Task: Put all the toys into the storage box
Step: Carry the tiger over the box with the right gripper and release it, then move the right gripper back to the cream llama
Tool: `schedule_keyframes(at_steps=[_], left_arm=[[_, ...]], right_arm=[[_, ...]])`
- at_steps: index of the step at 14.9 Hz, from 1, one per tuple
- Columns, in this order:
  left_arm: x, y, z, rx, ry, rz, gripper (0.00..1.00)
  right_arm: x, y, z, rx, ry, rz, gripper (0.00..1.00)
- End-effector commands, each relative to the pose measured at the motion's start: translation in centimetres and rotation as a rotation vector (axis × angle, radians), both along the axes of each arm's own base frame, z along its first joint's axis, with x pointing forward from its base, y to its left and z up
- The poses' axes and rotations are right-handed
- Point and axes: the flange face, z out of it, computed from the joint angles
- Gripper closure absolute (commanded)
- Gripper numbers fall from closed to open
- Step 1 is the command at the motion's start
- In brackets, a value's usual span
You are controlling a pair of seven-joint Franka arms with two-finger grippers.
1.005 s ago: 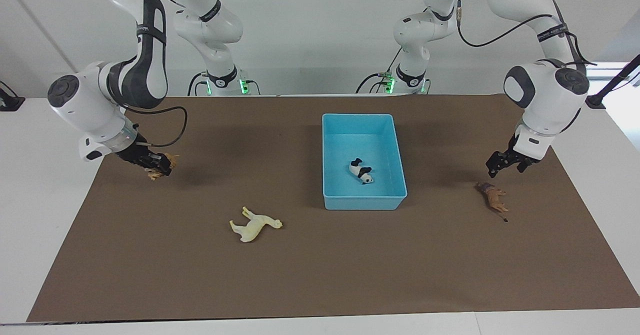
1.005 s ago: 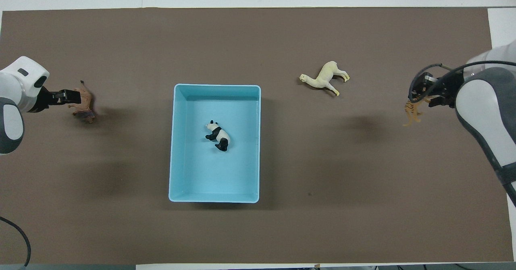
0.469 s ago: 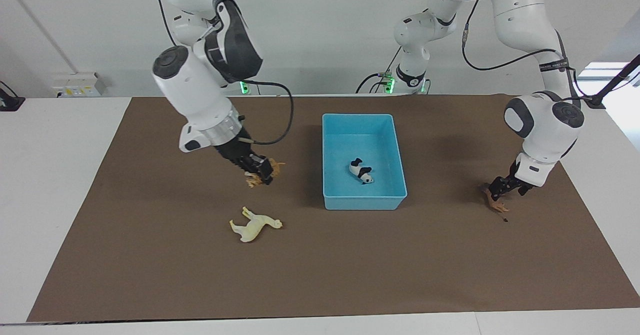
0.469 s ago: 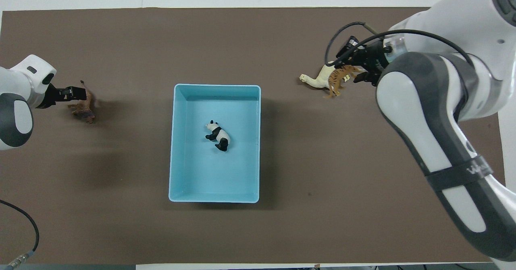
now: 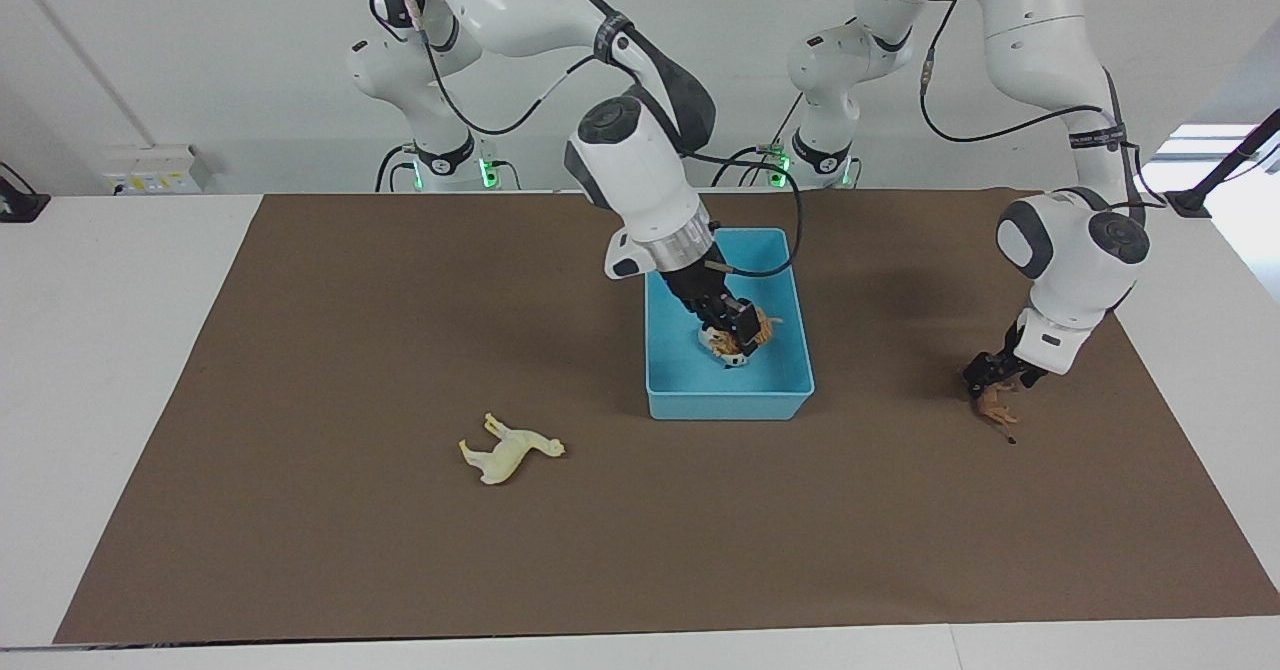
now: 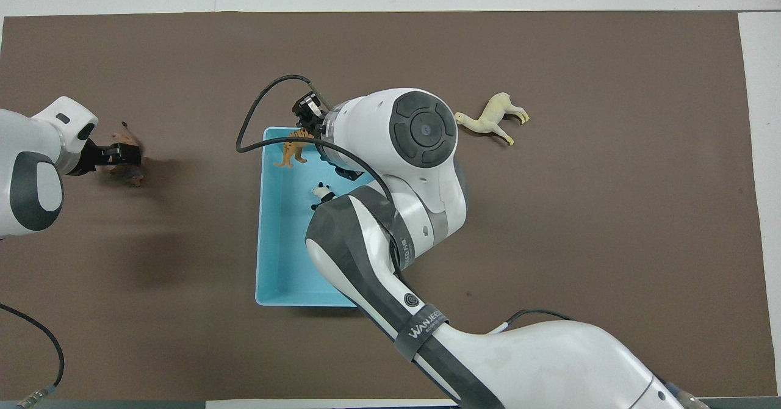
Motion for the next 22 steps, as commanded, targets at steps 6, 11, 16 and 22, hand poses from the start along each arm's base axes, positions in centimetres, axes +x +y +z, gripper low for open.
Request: schedule_keyframes(at_steps=[6,11,16,22], left_arm=[[-0.8,-0.5,-0.9,0.000,0.003,0.043,0.30],[-0.5,-0.5,-0.5,0.001,0.008,0.043,0.65],[1.4,-1.4,3.5,0.003,0.065,0.056,0.65],[0.5,-12.8,13.3,-0.076,0.104,0.215,0.65]], right_arm=[[5.2,-14.0,4.2,-0.209,-0.006,0.243,0.00],[8.2,-26.0,1.3,-0.231,0.041,0.176,0.00],[8.3,-30.6,-5.4,-0.218,0.120,-0.032,0.00],[7.0,-31.9,-12.8,-0.244,0.119,-0.081,0.00]])
